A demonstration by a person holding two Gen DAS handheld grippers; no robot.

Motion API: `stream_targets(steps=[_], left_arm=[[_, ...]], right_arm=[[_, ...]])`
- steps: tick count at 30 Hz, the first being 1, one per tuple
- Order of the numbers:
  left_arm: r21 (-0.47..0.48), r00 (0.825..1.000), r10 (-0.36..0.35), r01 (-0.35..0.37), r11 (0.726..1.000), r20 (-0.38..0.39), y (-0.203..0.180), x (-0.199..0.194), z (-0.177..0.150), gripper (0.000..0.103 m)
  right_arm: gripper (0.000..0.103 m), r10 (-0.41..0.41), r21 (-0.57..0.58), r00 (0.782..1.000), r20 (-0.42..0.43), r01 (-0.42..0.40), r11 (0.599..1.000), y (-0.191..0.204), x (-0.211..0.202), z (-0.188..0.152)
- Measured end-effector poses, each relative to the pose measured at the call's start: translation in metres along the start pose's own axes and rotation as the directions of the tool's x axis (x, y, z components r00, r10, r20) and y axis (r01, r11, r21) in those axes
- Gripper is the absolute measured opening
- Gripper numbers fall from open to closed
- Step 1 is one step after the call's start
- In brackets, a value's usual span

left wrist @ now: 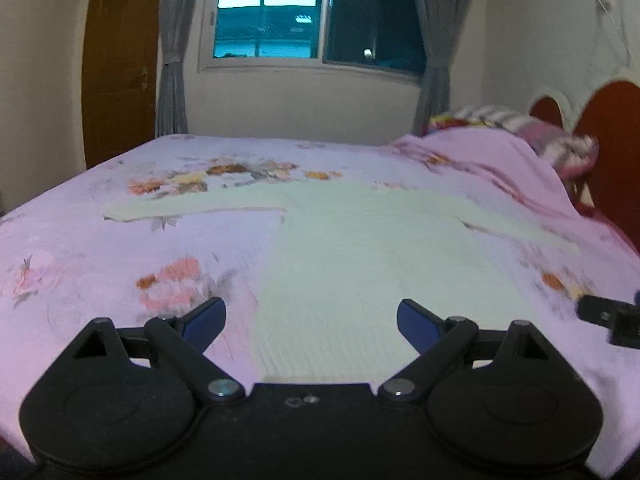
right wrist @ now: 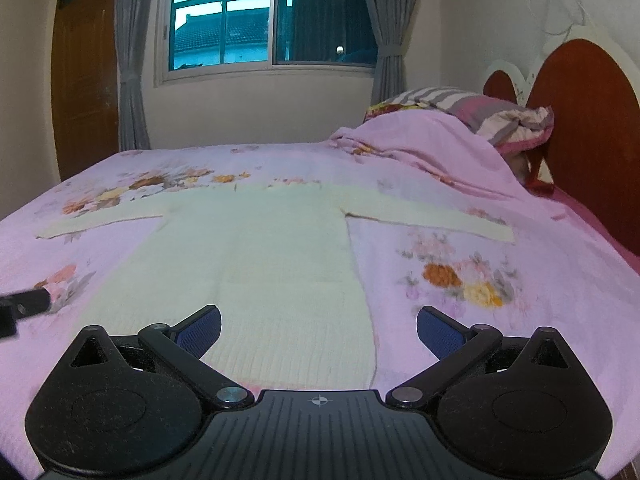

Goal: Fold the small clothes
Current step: 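Grasp the sweater sleeve cuff with the left gripper and lift it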

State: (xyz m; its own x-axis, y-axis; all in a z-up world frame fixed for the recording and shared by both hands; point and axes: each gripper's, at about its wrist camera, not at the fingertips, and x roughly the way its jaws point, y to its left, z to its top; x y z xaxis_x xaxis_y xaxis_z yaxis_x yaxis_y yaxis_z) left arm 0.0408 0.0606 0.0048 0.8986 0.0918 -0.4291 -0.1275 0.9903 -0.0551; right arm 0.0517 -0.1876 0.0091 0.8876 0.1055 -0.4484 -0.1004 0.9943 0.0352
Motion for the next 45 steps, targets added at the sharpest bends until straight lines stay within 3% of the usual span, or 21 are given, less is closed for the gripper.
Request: stream_targets(steps=[1, 5, 8, 12, 15, 18, 20, 26, 32, 34, 36, 37, 39, 43, 45], left_arm=[[-0.021, 1.000, 0.003, -0.003, 1.000, -0.004, 0.012, 0.013, 0.006, 0.093], [-0.030, 0.990, 0.036, -0.040, 0.999, -0.137, 0.052, 0.078, 0.019, 0.092], [-0.057, 0.987, 0.070, -0.078, 0.995, -0.142, 0.103, 0.122, 0.033, 0.091], [-0.178, 0.981, 0.119, -0.145, 0.973, -0.153, 0.181, 0.177, 0.049, 0.090], [-0.257, 0.972, 0.176, -0.212, 0.943, -0.158, 0.234, 0.219, 0.053, 0.089], [-0.427, 0.972, 0.162, -0.221, 0.877, -0.170, 0.292, 0.265, 0.051, 0.089], [-0.486, 0.969, 0.181, -0.241, 0.840, -0.168, 0.319, 0.289, 0.049, 0.088], [-0.630, 0.983, 0.148, -0.182, 0.755, -0.106, 0.366, 0.345, 0.052, 0.088], [-0.610, 0.990, 0.121, -0.142, 0.780, -0.075, 0.367, 0.374, 0.064, 0.086], [-0.604, 0.991, 0.117, -0.128, 0.787, -0.059, 0.365, 0.374, 0.066, 0.081], [-0.625, 0.994, 0.084, -0.112, 0.772, -0.074, 0.367, 0.375, 0.063, 0.009], [-0.657, 0.995, 0.060, -0.096, 0.748, -0.078, 0.371, 0.378, 0.059, 0.007], [-0.667, 0.996, 0.059, -0.088, 0.740, -0.066, 0.372, 0.378, 0.056, 0.009], [-0.732, 0.998, 0.044, -0.067, 0.678, -0.051, 0.382, 0.380, 0.049, 0.017], [-0.742, 0.998, 0.032, -0.064, 0.668, -0.057, 0.386, 0.382, 0.048, 0.012]], right_arm=[[0.103, 0.001, -0.003, 1.000, 0.008, -0.001, 1.000, 0.000, 0.007, 0.005], [0.103, -0.019, -0.025, 1.000, 0.018, 0.019, 1.000, 0.000, 0.045, 0.027], [0.103, -0.057, -0.046, 0.998, 0.024, 0.058, 0.997, -0.003, 0.082, 0.043], [0.103, -0.106, -0.060, 0.994, 0.021, 0.107, 0.992, -0.017, 0.138, 0.062], [0.103, -0.128, -0.040, 0.992, -0.001, 0.128, 0.991, -0.031, 0.180, 0.073], [0.103, -0.153, -0.019, 0.988, -0.015, 0.153, 0.988, -0.044, 0.211, 0.079], [0.103, -0.176, -0.015, 0.984, -0.025, 0.176, 0.984, -0.049, 0.231, 0.081], [0.103, -0.224, 0.004, 0.974, -0.030, 0.224, 0.975, -0.066, 0.275, 0.080], [0.103, -0.278, 0.023, 0.960, -0.042, 0.279, 0.960, -0.089, 0.304, 0.080], [0.103, -0.288, 0.034, 0.957, -0.041, 0.289, 0.957, -0.098, 0.307, 0.081], [0.103, -0.301, 0.036, 0.953, -0.042, 0.303, 0.952, -0.107, 0.308, 0.081], [0.103, -0.306, 0.037, 0.951, -0.045, 0.308, 0.951, -0.109, 0.308, 0.080], [0.103, -0.308, 0.050, 0.950, -0.053, 0.311, 0.949, -0.117, 0.305, 0.078], [0.103, -0.323, 0.063, 0.945, -0.060, 0.326, 0.943, -0.129, 0.299, 0.075], [0.103, -0.336, 0.071, 0.940, -0.067, 0.340, 0.938, -0.136, 0.295, 0.073]])
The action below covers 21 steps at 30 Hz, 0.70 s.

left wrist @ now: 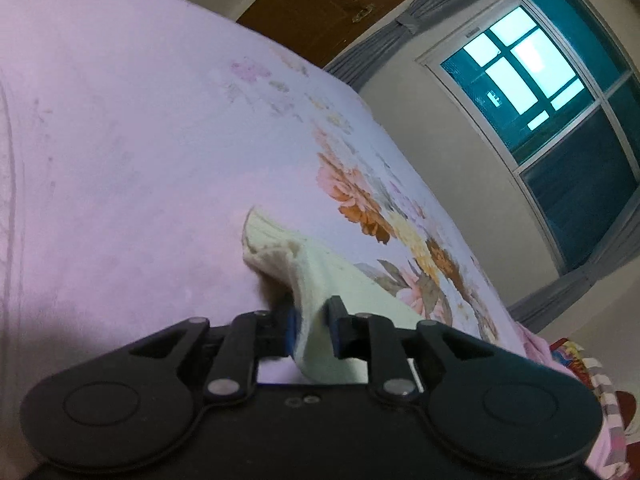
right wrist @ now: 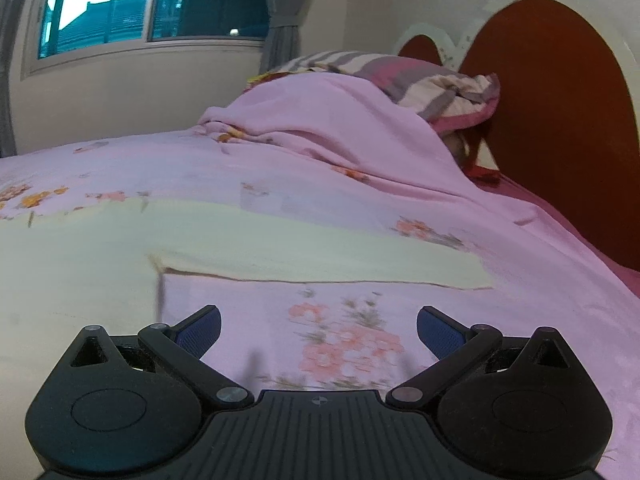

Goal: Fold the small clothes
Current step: 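Grasp the sweater sleeve cuff with the left gripper and lift it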

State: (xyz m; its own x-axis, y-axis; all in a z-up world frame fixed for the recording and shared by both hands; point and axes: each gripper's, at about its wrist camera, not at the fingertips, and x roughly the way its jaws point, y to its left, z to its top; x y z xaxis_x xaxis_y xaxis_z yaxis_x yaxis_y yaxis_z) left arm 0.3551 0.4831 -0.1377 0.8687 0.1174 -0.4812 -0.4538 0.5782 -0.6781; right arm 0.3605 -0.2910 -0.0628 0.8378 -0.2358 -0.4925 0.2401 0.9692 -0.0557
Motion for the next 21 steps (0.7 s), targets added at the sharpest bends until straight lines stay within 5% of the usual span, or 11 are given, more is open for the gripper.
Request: stream_targets(steps=[4, 8, 11, 15, 21], left_arm=[[0.071, 0.999, 0.039, -0.042, 0.997, 0.034, -0.019, -0.008, 0.003, 0.002], [0.120, 0.989, -0.111, 0.100, 0.988, 0.094, -0.075, -0.027, 0.003, 0.001], [0.210, 0.972, -0.224, 0.207, 0.956, 0.062, -0.148, -0.024, -0.008, 0.001], [0.304, 0.948, -0.319, 0.309, 0.901, -0.019, -0.254, -0.002, -0.051, 0.001], [0.422, 0.914, -0.358, 0.406, 0.811, -0.191, -0.381, 0.050, -0.171, 0.001]], right_arm=[[0.103, -0.013, 0.014, 1.000, -0.002, 0.013, 1.000, -0.016, -0.002, -0.002], [0.103, -0.028, 0.025, 1.000, -0.007, 0.028, 0.999, -0.037, 0.002, -0.004], [0.103, -0.039, 0.068, 0.999, -0.019, 0.040, 0.997, -0.062, 0.006, -0.009], [0.103, -0.048, 0.108, 0.998, -0.028, 0.051, 0.993, -0.092, 0.007, -0.019], [0.103, -0.062, 0.151, 0.997, -0.050, 0.069, 0.986, -0.139, 0.003, -0.040]])
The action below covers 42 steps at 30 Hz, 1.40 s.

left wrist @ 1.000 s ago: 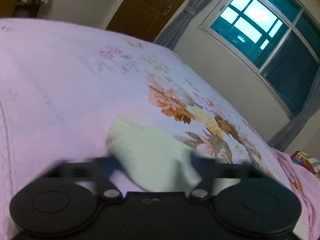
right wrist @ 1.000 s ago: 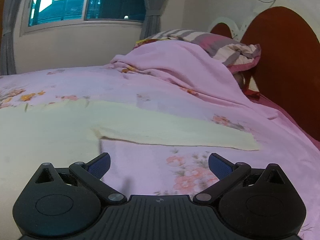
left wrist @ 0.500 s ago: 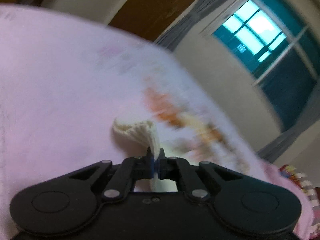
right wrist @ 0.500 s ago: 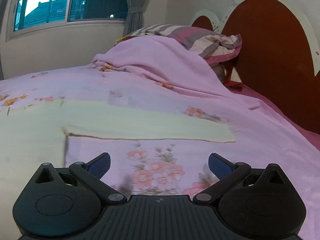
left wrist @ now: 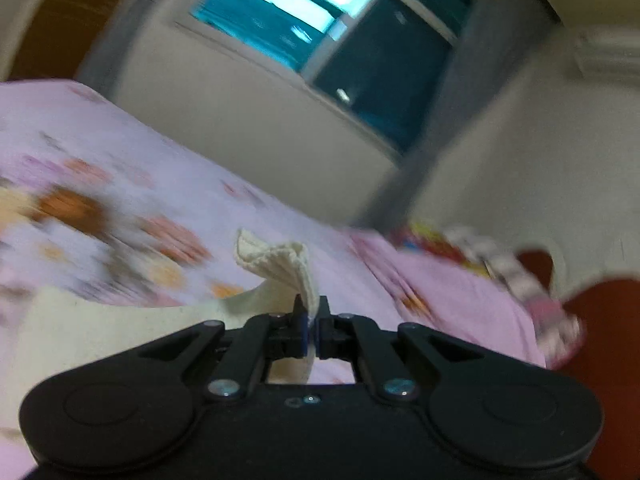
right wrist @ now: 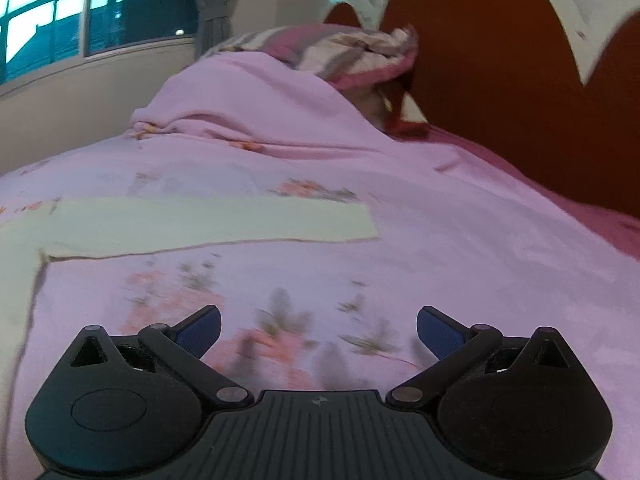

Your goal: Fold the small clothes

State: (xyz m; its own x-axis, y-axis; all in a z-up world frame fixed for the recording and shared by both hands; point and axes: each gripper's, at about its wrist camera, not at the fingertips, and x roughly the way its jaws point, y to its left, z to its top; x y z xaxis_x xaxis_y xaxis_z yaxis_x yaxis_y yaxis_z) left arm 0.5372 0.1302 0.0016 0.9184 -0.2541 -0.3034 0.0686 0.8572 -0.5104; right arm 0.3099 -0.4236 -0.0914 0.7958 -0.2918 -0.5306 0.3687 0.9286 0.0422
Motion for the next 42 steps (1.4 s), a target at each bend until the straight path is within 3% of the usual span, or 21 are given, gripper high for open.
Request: stream_targets(steps=[5, 9, 14, 19, 20, 21, 22, 24, 27, 30, 33, 35, 36, 37, 38, 39, 40, 42], left_arm=[[0.188, 0.989, 0.007, 0.021, 0.982, -0.147, -0.083, 0.073, -0.075, 0.002], [0.252, 0.975, 0.020, 0.038, 0.967, -0.221, -0.110, 0.102, -0.123, 0.002], [0.288, 0.971, 0.027, 0.043, 0.957, -0.236, -0.127, 0.104, -0.147, 0.002], [0.327, 0.966, 0.038, 0.050, 0.944, -0.257, -0.139, 0.113, -0.154, 0.002], [0.333, 0.957, 0.047, 0.054, 0.941, -0.288, -0.140, 0.119, -0.157, 0.004], [0.341, 0.941, 0.058, 0.064, 0.938, -0.334, -0.141, 0.126, -0.162, 0.015], [0.350, 0.936, 0.062, 0.067, 0.934, -0.347, -0.145, 0.129, -0.166, 0.020], [0.366, 0.938, -0.007, 0.143, 0.920, -0.348, -0.154, 0.119, -0.171, 0.050], [0.326, 0.944, -0.101, 0.207, 0.922, -0.314, -0.151, 0.087, -0.167, 0.053], [0.339, 0.974, -0.044, 0.120, 0.933, -0.223, -0.122, 0.039, -0.151, 0.052], [0.385, 0.990, 0.106, -0.061, 0.921, -0.097, -0.071, -0.015, -0.129, 0.052], [0.363, 0.974, 0.225, -0.199, 0.910, -0.030, -0.028, -0.046, -0.113, 0.052], [0.362, 0.952, 0.302, -0.267, 0.893, -0.043, -0.007, -0.052, -0.108, 0.052], [0.373, 0.909, 0.398, -0.329, 0.868, -0.125, 0.016, -0.050, -0.106, 0.052], [0.387, 0.850, 0.470, -0.361, 0.849, -0.238, 0.041, -0.046, -0.108, 0.050], [0.359, 0.873, 0.437, -0.345, 0.867, -0.216, 0.056, -0.063, -0.108, 0.050], [0.346, 0.885, 0.427, -0.348, 0.872, -0.186, 0.061, -0.078, -0.107, 0.050], [0.394, 0.878, 0.457, -0.374, 0.840, -0.141, 0.068, -0.103, -0.107, 0.050]], right_arm=[[0.103, -0.006, 0.060, 1.000, -0.016, 0.007, 0.998, -0.042, -0.003, -0.010], [0.103, 0.021, 0.110, 1.000, -0.015, -0.020, 0.994, -0.060, -0.005, -0.019], [0.103, 0.050, 0.185, 0.999, -0.020, -0.046, 0.982, -0.070, 0.001, -0.026], [0.103, 0.058, 0.179, 0.998, -0.014, -0.055, 0.982, -0.067, 0.004, -0.028], [0.103, 0.059, 0.176, 0.998, -0.013, -0.056, 0.983, -0.066, 0.004, -0.028], [0.103, 0.060, 0.175, 0.998, -0.012, -0.057, 0.983, -0.066, 0.004, -0.029], [0.103, 0.061, 0.172, 0.998, -0.012, -0.058, 0.983, -0.066, 0.004, -0.030], [0.103, 0.066, 0.178, 0.998, -0.007, -0.064, 0.982, -0.066, 0.006, -0.031], [0.103, 0.075, 0.199, 0.997, -0.002, -0.073, 0.977, -0.069, 0.009, -0.031], [0.103, 0.082, 0.212, 0.997, 0.006, -0.081, 0.974, -0.071, 0.008, -0.032], [0.103, 0.082, 0.213, 0.997, 0.006, -0.082, 0.974, -0.071, 0.008, -0.032], [0.103, 0.077, 0.201, 0.997, 0.002, -0.076, 0.977, -0.069, 0.008, -0.032], [0.103, 0.075, 0.194, 0.997, -0.003, -0.073, 0.978, -0.068, 0.009, -0.032], [0.103, 0.073, 0.183, 0.997, -0.013, -0.069, 0.981, -0.065, 0.011, -0.030], [0.103, 0.074, 0.168, 0.997, -0.030, -0.068, 0.983, -0.062, 0.013, -0.027], [0.103, 0.097, 0.165, 0.995, -0.035, -0.090, 0.982, -0.059, 0.014, -0.022], [0.103, 0.151, 0.191, 0.988, -0.015, -0.146, 0.971, -0.059, 0.015, -0.014], [0.103, 0.208, 0.232, 0.978, 0.021, -0.208, 0.950, -0.057, 0.021, 0.005]])
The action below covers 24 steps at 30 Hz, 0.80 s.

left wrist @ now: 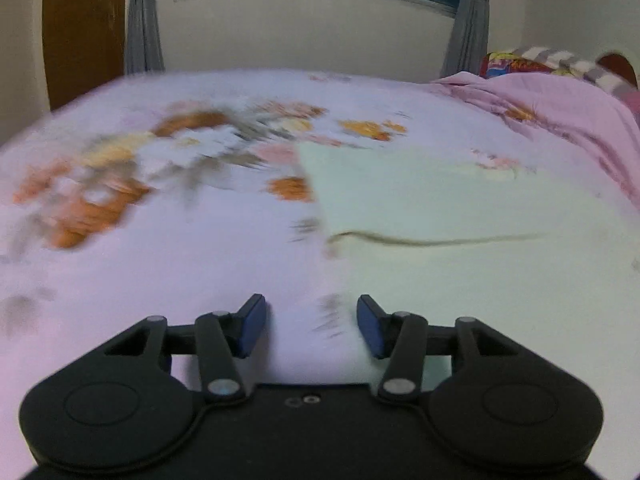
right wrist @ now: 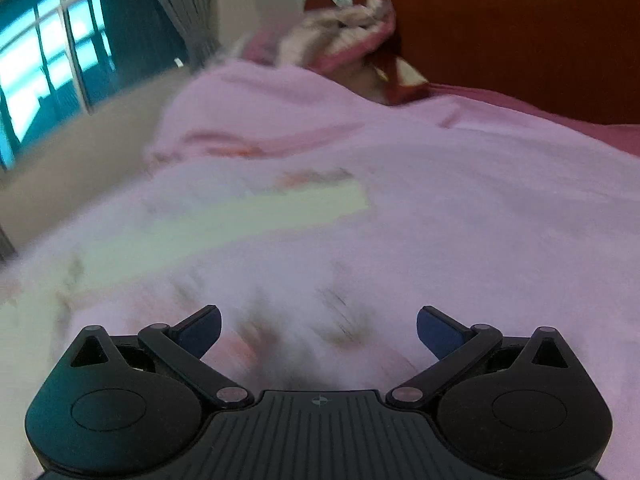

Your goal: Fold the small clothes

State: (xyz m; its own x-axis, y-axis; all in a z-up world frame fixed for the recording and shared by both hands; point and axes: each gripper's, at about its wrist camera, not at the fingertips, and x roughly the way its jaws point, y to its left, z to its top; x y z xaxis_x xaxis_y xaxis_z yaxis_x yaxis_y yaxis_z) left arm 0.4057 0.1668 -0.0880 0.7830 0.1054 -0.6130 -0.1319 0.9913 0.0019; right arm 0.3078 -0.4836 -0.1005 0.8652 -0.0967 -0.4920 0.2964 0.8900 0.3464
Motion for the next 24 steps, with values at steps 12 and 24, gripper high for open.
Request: stream_targets(steps=[12, 24], left_arm=[[-0.179, 0.946, 0.324, -0.316, 0.932, 0.012, 0.121, -0.059, -0.041, 0.052], [-0.325, 0.933, 0.354, -0.353, 0.877, -0.058, 0.180, -0.055, -0.054, 0.056]], right_arm=[[0.048, 0.097, 0.384, 0.993, -0.072, -0.062, 0.921, -0.051, 0.118, 0.061], [0.051, 0.129, 0.471, 0.990, -0.059, -0.086, 0.878, -0.073, 0.160, 0.081]])
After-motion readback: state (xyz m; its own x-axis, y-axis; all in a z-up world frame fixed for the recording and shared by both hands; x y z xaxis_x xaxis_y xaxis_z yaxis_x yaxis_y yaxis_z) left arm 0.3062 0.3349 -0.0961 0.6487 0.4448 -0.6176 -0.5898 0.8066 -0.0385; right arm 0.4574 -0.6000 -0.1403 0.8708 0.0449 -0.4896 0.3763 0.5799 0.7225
